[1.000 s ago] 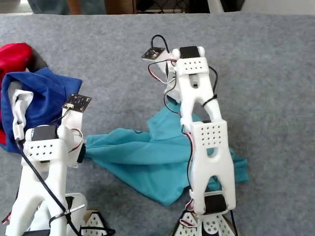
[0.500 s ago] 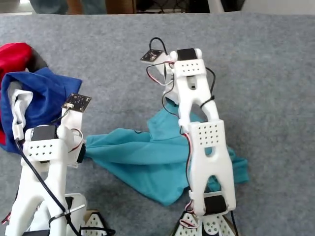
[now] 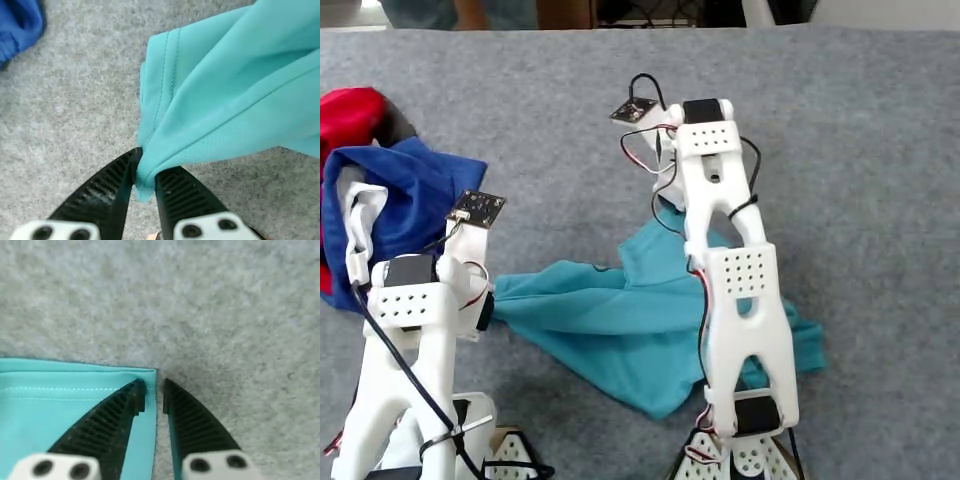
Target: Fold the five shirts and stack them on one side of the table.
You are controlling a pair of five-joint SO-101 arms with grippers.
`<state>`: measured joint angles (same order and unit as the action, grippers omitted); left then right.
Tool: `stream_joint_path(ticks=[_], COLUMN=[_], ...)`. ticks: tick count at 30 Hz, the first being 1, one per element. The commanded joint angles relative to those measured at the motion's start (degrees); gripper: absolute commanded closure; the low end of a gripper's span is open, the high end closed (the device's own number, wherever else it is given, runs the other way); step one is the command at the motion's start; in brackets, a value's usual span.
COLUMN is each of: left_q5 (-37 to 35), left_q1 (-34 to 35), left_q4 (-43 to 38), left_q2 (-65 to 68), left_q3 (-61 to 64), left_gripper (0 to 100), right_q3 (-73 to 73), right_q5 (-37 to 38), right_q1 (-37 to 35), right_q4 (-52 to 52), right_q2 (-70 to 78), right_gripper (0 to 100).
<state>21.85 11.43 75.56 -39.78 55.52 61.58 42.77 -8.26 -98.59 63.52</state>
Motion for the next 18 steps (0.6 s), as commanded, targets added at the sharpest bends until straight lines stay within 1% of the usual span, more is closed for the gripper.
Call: stream_joint_path(ticks=[1, 4, 10, 15, 18], left_q5=[-2.02, -4.75, -4.92, -4.75, -4.75], left_q1=[0.57, 0.22, 0.22, 0.22, 0.22], left_q4=[-0.44, -0.44, -0.44, -0.44, -0.44], left_q2=[-1.32, -0.97, -0.79, -0.79, -0.79], left_q3=[-2.86, -5.32, -6.73, -6.37, -6.37], left_gripper=[97, 97, 97, 97, 97], right_q3=[2.86, 3.21, 3.21, 3.30, 3.47], right_q5=[-0.26, -0.35, -0.62, -0.26, -0.26], right_q1=[0.00, -0.09, 0.00, 0.00, -0.79], right_q4=[-2.29, -2.37, -2.55, -2.64, -2.64], right_q2=[-0.13, -0.13, -0.22, -0.22, -0.22], right_gripper=[96.5, 96.6, 95.0, 78.0, 71.6])
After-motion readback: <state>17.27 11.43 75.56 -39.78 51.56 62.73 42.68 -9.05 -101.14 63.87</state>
